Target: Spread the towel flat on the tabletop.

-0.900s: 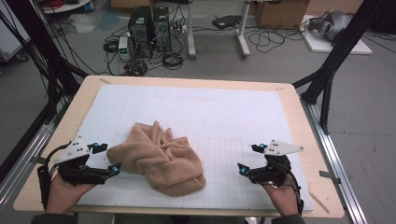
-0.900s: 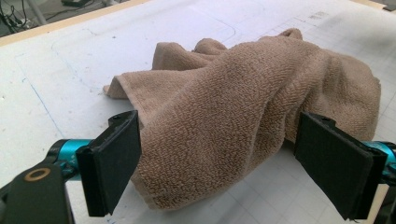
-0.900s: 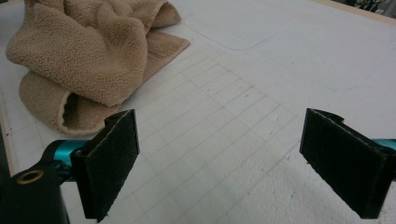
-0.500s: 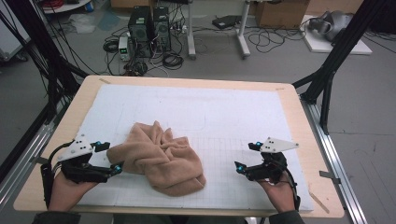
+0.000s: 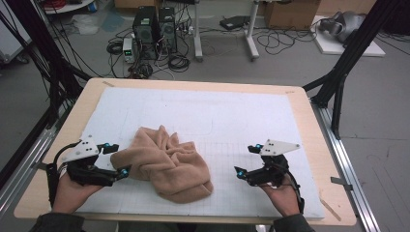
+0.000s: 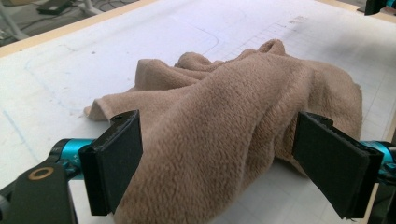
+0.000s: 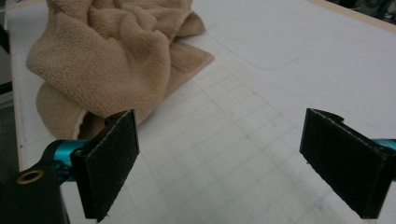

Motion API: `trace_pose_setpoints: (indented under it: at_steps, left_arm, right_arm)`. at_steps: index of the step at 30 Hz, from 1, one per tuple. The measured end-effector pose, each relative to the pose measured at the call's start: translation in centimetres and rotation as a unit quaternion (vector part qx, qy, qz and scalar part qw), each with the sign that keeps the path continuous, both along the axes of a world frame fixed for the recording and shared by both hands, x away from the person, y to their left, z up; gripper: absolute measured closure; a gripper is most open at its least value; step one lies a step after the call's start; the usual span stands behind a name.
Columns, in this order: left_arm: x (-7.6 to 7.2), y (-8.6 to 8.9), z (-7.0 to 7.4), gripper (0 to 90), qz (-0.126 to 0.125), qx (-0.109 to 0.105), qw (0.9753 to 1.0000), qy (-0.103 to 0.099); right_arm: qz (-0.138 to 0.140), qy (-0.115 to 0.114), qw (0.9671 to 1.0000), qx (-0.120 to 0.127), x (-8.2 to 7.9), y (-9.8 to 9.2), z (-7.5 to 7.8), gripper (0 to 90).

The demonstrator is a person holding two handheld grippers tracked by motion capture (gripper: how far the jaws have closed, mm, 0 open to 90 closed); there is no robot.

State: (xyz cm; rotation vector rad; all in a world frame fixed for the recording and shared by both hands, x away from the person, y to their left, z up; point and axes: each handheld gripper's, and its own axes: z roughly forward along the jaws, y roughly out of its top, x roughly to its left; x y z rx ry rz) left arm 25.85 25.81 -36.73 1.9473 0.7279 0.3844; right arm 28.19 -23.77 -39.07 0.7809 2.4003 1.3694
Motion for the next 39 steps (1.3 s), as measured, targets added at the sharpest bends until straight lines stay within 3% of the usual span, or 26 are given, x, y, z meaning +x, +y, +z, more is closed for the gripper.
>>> trace_pose_setpoints:
  at_steps: [11, 13, 16, 17, 19, 20, 21, 22, 23, 24, 25, 26, 28, 33, 39]
  left_arm:
    - [2.8, -1.8, -1.4, 21.3, -0.031, 0.023, 0.9989, 0.026]
    - [3.6, -2.1, -2.1, 24.5, -0.040, 0.027, 0.9979, 0.043]
    - [4.0, -2.5, -2.7, 31.2, -0.049, 0.025, 0.9973, 0.050]
    - [4.0, -2.5, -2.7, 34.0, -0.049, 0.025, 0.9973, 0.050]
    - [4.2, -3.0, -3.6, 41.9, -0.065, 0.045, 0.9950, 0.062]
    - [4.2, -3.0, -3.6, 45.7, -0.065, 0.045, 0.9950, 0.062]
    - [4.4, -3.4, -4.3, 48.7, -0.073, 0.056, 0.9928, 0.076]
    - [4.4, -3.4, -4.3, 51.9, -0.073, 0.056, 0.9928, 0.076]
    - [4.4, -3.4, -4.5, 54.1, -0.076, 0.054, 0.9925, 0.079]
    - [4.5, -3.2, -4.9, 56.4, -0.075, 0.038, 0.9931, 0.082]
    - [4.5, -3.1, -5.0, 58.9, -0.074, 0.033, 0.9931, 0.085]
    - [4.5, -3.0, -5.0, 61.1, -0.074, 0.031, 0.9931, 0.085]
    - [4.4, -3.1, -4.9, 65.3, -0.071, 0.032, 0.9936, 0.081]
    - [4.1, -3.3, -4.2, 70.5, -0.064, 0.021, 0.9951, 0.072]
    - [4.1, -4.2, -3.1, 71.9, -0.062, -0.003, 0.9961, 0.062]
  right_arm:
    - [0.087, 0.008, 0.9959, -0.023, 3.0, 7.6, -0.3, 11.5]
    - [0.100, 0.017, 0.9944, -0.027, 3.5, 8.6, -0.7, 16.7]
    - [0.119, 0.026, 0.9919, -0.035, 3.9, 10.1, -1.3, 23.0]
    - [0.132, 0.031, 0.9897, -0.046, 4.1, 10.8, -1.7, 25.3]
    - [0.143, 0.041, 0.9875, -0.053, 4.5, 11.7, -2.3, 31.2]
    - [0.153, 0.052, 0.9854, -0.054, 4.7, 12.1, -2.7, 35.6]
    - [0.156, 0.054, 0.9848, -0.056, 4.9, 12.4, -3.0, 37.8]
    - [0.158, 0.056, 0.9842, -0.057, 5.0, 12.6, -3.2, 43.7]
    - [0.163, 0.061, 0.9832, -0.055, 5.1, 12.7, -3.4, 48.5]
    - [0.163, 0.065, 0.9827, -0.057, 5.2, 12.8, -3.6, 54.1]
    - [0.165, 0.071, 0.9817, -0.062, 5.4, 12.8, -3.8, 67.2]
    - [0.174, 0.079, 0.9792, -0.068, 5.5, 12.8, -3.9, 71.7]
    - [0.181, 0.082, 0.9774, -0.072, 5.6, 12.8, -3.9, 78.0]
    - [0.174, 0.064, 0.9803, -0.067, 5.3, 11.6, -2.7, 81.6]
    - [0.143, 0.038, 0.9879, -0.048, 4.8, 7.6, 0.4, 82.2]
